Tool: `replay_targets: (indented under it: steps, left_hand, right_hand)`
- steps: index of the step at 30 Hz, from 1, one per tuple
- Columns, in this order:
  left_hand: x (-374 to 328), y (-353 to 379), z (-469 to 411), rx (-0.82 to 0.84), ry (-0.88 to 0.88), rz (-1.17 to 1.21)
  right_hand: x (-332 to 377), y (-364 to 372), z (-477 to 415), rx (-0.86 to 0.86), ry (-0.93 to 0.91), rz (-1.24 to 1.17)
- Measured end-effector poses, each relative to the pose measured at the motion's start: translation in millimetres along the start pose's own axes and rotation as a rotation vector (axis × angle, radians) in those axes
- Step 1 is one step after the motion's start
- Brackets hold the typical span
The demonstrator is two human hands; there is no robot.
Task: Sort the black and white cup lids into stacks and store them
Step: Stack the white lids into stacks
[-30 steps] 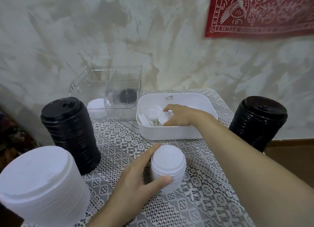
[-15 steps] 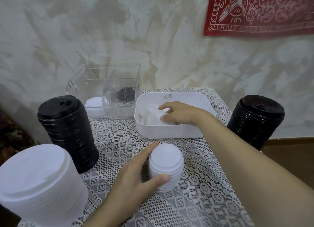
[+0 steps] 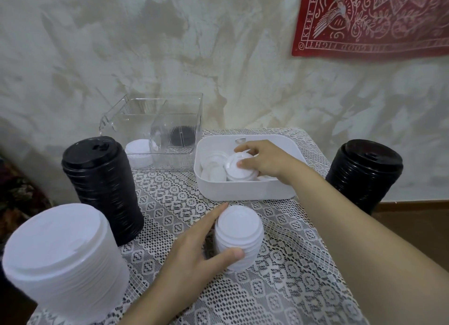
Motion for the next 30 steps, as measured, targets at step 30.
replay_targets:
  steps: [30]
  left_hand:
    - [-5, 5, -1, 0.021, 0.004, 0.121]
  right_hand:
    - [33, 10, 96, -0.051, -0.039, -0.308]
Point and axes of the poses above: each hand's wrist, its own z-axis away from the middle knuckle, its own y-axis out of the palm, x = y × z, the point moved 8 cm from there along -z, towards the middle knuckle, and after that the axes turned 3 degrees about -z, right-handed, at the moved point
